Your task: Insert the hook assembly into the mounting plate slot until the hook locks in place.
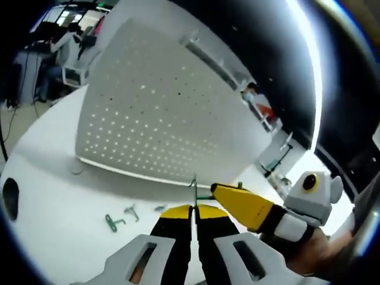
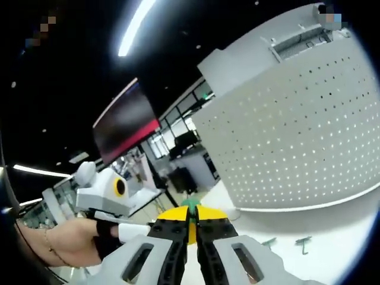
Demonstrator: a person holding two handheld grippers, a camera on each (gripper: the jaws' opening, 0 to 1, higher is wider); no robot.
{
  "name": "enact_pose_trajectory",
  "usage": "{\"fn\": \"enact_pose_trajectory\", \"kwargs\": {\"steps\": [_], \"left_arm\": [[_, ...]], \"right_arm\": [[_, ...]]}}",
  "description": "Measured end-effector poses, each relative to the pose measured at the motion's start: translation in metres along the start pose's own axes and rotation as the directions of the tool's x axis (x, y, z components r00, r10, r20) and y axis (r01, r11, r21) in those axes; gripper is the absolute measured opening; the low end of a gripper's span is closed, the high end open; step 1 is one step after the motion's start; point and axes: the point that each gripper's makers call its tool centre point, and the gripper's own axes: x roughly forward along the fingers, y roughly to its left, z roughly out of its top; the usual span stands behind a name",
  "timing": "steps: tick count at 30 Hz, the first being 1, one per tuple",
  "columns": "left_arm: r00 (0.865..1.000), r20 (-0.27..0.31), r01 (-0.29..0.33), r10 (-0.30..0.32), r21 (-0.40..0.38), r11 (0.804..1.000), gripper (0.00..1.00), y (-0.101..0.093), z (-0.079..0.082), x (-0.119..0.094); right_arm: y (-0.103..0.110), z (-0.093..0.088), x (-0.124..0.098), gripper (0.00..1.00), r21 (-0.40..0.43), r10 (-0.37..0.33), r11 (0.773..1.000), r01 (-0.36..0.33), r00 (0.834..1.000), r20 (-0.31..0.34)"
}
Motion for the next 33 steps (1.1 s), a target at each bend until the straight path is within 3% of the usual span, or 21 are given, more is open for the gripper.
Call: {"fn": "enact_pose_trajectory", "kwargs": {"steps": [6,10,13,16,20,23,30,33], "left_arm": [[1.0,-0.013,-0.013,0.013,0.037,0.999,0.01,0.004,-0.001,0.0],[0.998,-0.015,-0.058,0.06,0.129,0.99,0.01,0.012,0.0,-0.002],[0.998,-0.012,-0.062,0.065,0.144,0.988,0.01,0.011,0.001,-0.003],[0.997,-0.003,-0.071,0.074,0.234,0.97,0.01,0.009,0.005,-0.003],[0.997,0.006,-0.08,0.082,0.327,0.942,0.01,0.002,0.01,-0.003],[0.996,0.009,-0.081,0.084,0.362,0.929,0.01,-0.001,0.012,-0.004],[0.996,0.003,-0.08,0.086,0.395,0.915,0.01,-0.001,0.011,-0.006],[0.995,0.011,-0.092,0.096,0.412,0.906,0.01,0.0,0.012,-0.008]], "right_arm": [[0.003,-0.002,-0.001,0.08,-0.013,0.017,1.0,-0.018,0.999,-0.046],[0.004,-0.003,-0.007,0.1,0.022,0.035,0.999,-0.034,0.997,-0.068],[0.004,0.0,-0.012,0.09,0.007,0.034,0.999,-0.033,0.997,-0.07],[0.001,0.001,-0.012,0.09,-0.019,0.027,0.999,-0.028,0.996,-0.08],[-0.001,0.002,-0.009,0.1,0.015,0.05,0.999,-0.049,0.995,-0.087],[0.0,0.002,-0.009,0.05,-0.009,0.066,0.998,-0.067,0.993,-0.099],[0.005,-0.003,-0.001,0.04,0.069,0.094,0.994,-0.085,0.987,-0.133],[0.008,-0.004,0.003,0.04,0.062,0.097,0.994,-0.089,0.986,-0.138]]}}
